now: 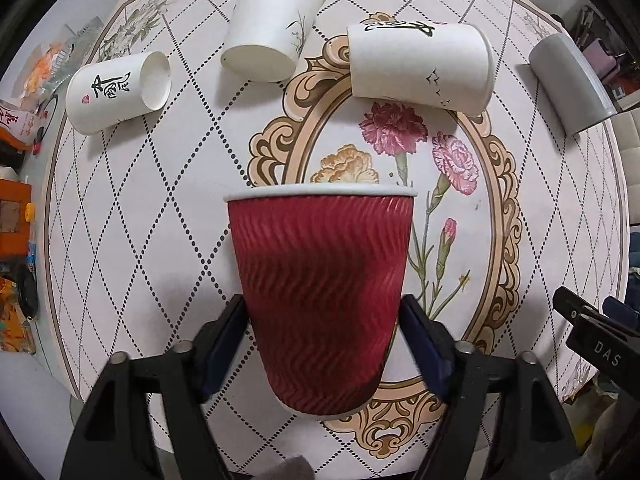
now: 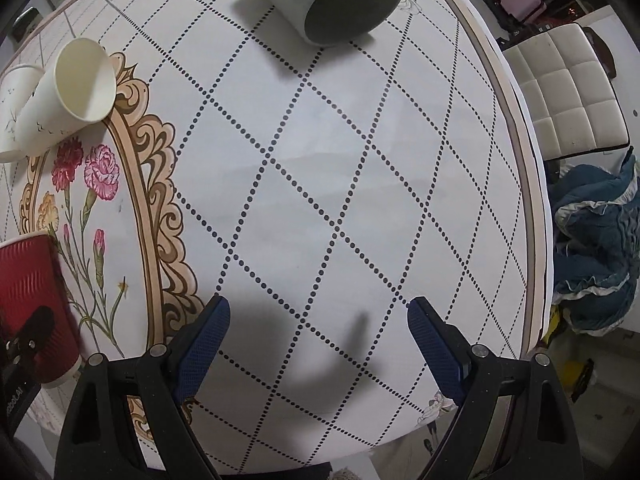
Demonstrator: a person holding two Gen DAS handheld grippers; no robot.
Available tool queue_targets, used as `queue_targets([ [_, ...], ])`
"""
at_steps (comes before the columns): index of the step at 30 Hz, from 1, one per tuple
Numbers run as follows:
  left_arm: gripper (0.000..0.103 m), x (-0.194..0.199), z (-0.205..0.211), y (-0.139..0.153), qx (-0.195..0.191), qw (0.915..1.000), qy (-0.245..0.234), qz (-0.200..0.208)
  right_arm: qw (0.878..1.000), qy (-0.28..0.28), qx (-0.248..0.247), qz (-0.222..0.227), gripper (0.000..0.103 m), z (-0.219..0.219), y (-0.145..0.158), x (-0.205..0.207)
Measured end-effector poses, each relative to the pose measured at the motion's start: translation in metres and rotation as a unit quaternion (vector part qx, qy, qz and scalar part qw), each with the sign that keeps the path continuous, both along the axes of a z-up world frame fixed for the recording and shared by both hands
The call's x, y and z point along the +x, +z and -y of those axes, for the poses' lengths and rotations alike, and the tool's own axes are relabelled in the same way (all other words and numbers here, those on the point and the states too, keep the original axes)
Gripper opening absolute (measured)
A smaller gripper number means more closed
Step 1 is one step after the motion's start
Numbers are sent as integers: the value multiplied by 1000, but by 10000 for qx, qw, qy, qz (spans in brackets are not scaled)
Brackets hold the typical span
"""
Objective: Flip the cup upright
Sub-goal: 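Carry the red cup in the left gripper toward the right gripper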
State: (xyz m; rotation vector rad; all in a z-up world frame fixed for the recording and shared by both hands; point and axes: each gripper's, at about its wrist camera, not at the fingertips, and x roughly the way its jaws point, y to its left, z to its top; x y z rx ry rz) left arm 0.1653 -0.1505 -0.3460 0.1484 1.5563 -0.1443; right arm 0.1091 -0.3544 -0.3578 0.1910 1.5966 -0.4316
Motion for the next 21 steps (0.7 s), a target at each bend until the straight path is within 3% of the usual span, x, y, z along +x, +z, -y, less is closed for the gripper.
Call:
queue_targets([
  [2, 103, 2, -1, -1, 36, 10000, -24, 0, 10000, 4, -2, 22, 92, 9, -3, -2],
  [13, 103, 2, -20, 4, 52, 9999, 66, 100, 9999, 72, -53, 55, 92, -3, 6, 1],
  [21, 103, -2, -55, 60, 221, 9969, 282, 702, 9998, 23, 105, 167, 92, -20, 21, 13],
])
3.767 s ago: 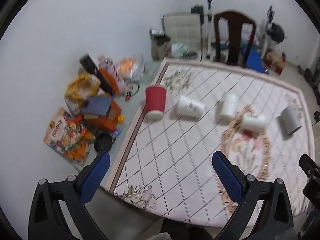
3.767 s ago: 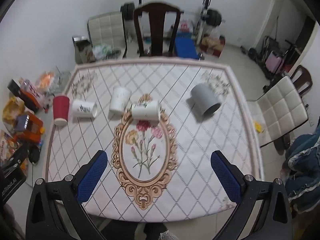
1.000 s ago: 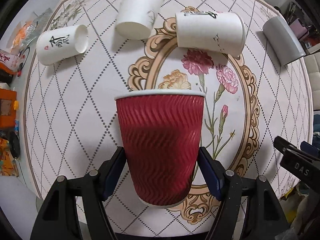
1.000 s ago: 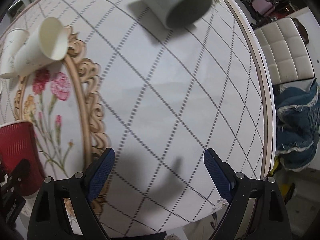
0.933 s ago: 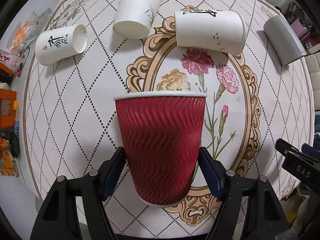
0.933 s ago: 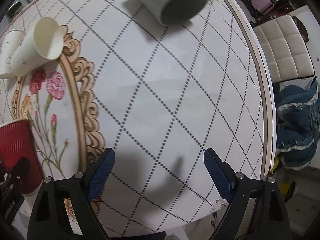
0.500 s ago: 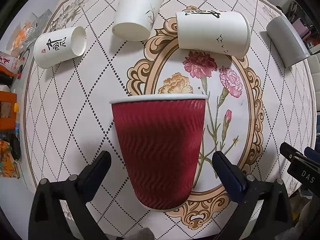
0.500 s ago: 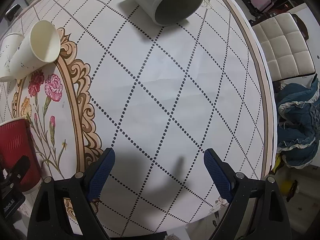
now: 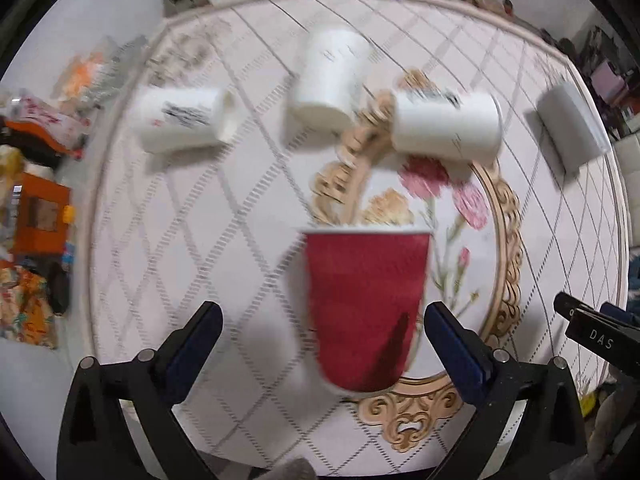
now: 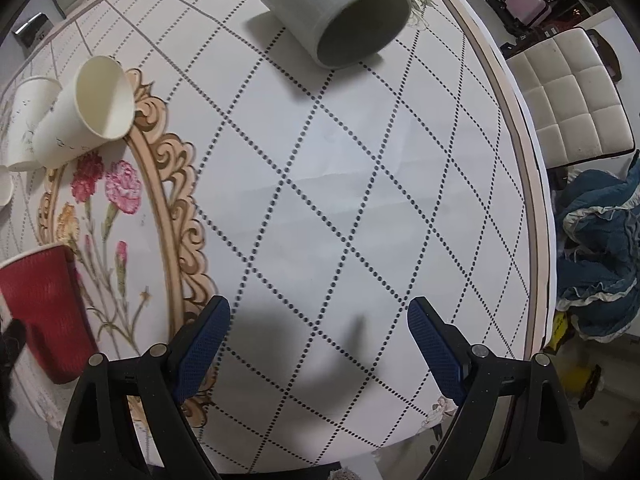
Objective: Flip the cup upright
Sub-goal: 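Carry the red cup in the left gripper toward the right gripper, then grasp the red cup with the right gripper while the left gripper releases it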
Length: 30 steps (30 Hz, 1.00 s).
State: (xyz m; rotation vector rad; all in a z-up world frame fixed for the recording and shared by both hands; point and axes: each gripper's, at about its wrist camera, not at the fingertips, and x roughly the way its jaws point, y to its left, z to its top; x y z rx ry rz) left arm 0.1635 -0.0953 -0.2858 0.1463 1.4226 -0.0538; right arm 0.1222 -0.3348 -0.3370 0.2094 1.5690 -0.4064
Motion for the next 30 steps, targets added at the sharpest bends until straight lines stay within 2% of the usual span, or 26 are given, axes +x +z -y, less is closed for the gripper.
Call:
queue_targets([
  [3, 103, 2, -28, 20, 256, 9991, 237, 255, 9999, 100, 111, 75, 92, -14, 9, 5],
  [6, 103, 2, -50, 28, 500, 9974, 397, 346, 9991, 283, 251, 197, 92, -38, 23, 12],
  [11, 103, -4, -86, 16, 660, 9957, 594, 249, 9955, 678, 565, 354, 92, -94, 46, 27],
  [16, 103, -9, -115, 5, 672, 9955, 646, 177, 9905, 1129, 650, 447, 92, -154, 62, 38],
  [21, 103, -12, -134, -6, 637, 9958, 648, 98, 9883, 1368, 542, 410, 92, -189, 60, 45],
  [28, 103, -9, -150, -22, 650, 9962, 571, 22, 9877, 1484, 430, 231, 91, -211, 39, 59],
  [30, 103, -9, -154, -26, 622, 9965, 565, 3, 9877, 1492, 456, 126, 89, -214, 31, 60],
])
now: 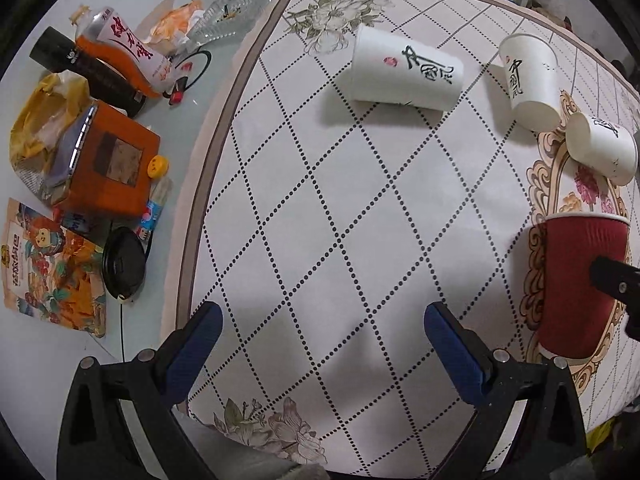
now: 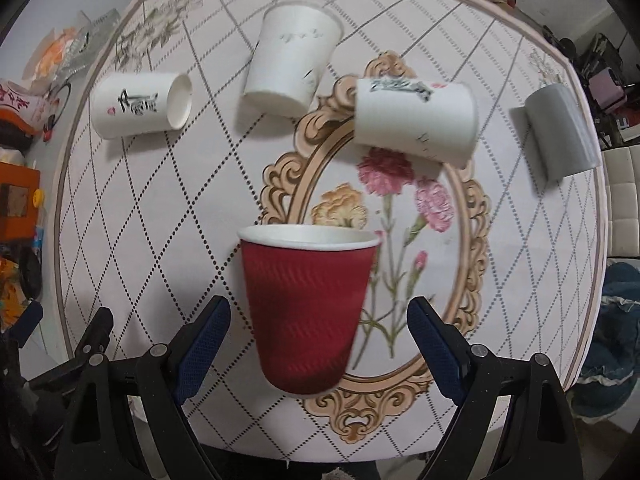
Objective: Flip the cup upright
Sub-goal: 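Grasp the red cup with the right gripper while the left gripper releases it, then lower the red cup rim-up onto the floral oval and open the right gripper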
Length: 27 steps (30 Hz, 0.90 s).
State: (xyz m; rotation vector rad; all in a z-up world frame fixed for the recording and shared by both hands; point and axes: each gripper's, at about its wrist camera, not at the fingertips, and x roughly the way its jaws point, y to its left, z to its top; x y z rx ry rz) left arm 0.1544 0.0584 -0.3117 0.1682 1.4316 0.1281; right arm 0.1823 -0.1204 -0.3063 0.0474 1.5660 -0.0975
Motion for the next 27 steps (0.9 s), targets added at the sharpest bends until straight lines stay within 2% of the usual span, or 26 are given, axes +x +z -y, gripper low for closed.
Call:
queue_targets([
  [5, 103, 0, -2, -5, -49, 10000, -31, -35, 9996, -12, -22, -273, 70, -7, -20, 2],
  [19, 103, 4, 1, -12, -272, 9996, -56, -42, 9997, -221, 120, 7, 69, 6, -17, -7],
  [23, 103, 6, -2, -11, -363, 9992, 114, -93, 9967, -442, 435, 525, 68, 20, -1, -10],
  [27, 103, 8, -5, -14, -390, 9985, 295, -235, 9881, -548, 523, 1339, 68, 27, 21, -13],
])
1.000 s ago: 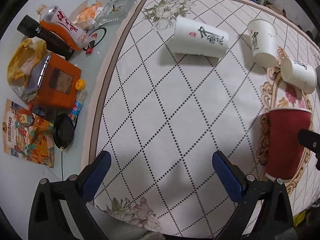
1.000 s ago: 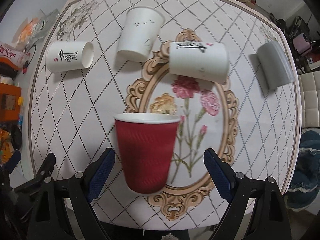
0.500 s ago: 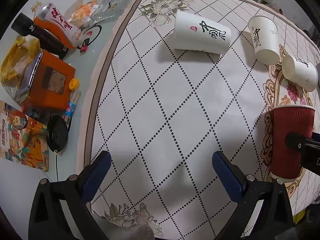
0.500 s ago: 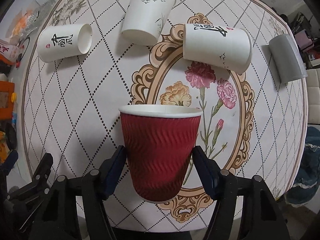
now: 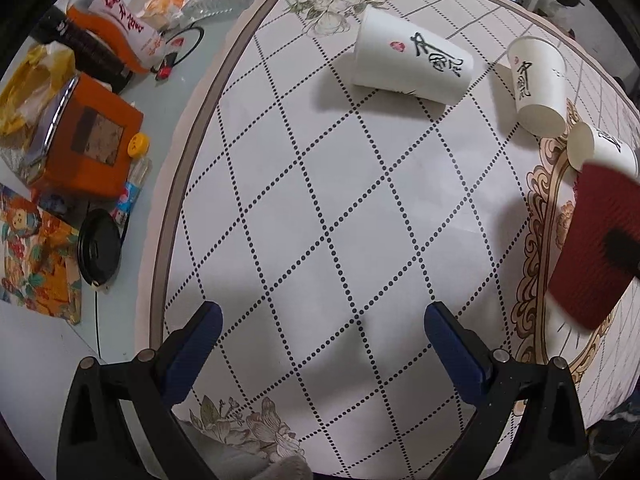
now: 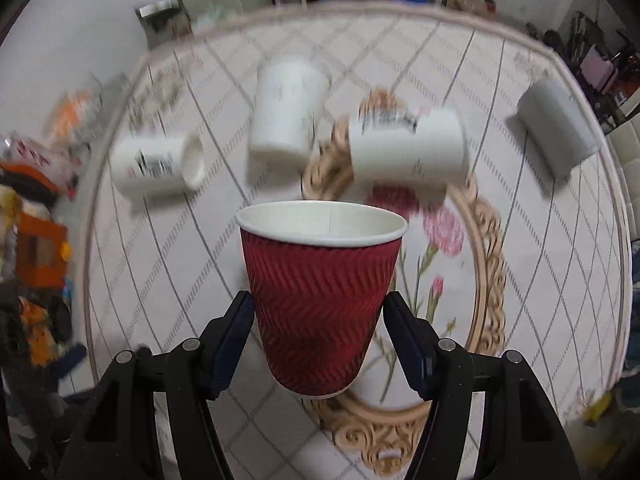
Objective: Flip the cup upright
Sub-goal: 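Lower the red cup rim-up onto the floral oval and open the right gripper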
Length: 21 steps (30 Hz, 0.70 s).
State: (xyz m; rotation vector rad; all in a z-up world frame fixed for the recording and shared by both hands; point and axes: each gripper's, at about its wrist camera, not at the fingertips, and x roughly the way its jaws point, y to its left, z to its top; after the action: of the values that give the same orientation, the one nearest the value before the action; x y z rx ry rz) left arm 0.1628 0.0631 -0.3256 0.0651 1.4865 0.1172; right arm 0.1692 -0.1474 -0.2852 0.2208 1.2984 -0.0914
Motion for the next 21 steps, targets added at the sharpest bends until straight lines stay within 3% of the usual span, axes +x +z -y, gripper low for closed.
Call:
queue_targets([
  [6, 103, 3, 0, -9, 12, 9999, 85, -63, 9927, 32, -316, 1166, 68, -12, 6, 4],
  [9, 103, 2, 1, -14, 83, 9999, 57, -67, 9872, 138, -565, 1484, 68, -21, -6, 0],
  [15, 103, -4, 2, -16, 103, 9999, -19, -21, 9805, 376, -792, 1758, 68, -27, -18, -23],
  [21, 103, -17, 11, -8, 39, 9998, -197, 70, 9844, 337, -766, 1545, 69, -24, -21, -43],
])
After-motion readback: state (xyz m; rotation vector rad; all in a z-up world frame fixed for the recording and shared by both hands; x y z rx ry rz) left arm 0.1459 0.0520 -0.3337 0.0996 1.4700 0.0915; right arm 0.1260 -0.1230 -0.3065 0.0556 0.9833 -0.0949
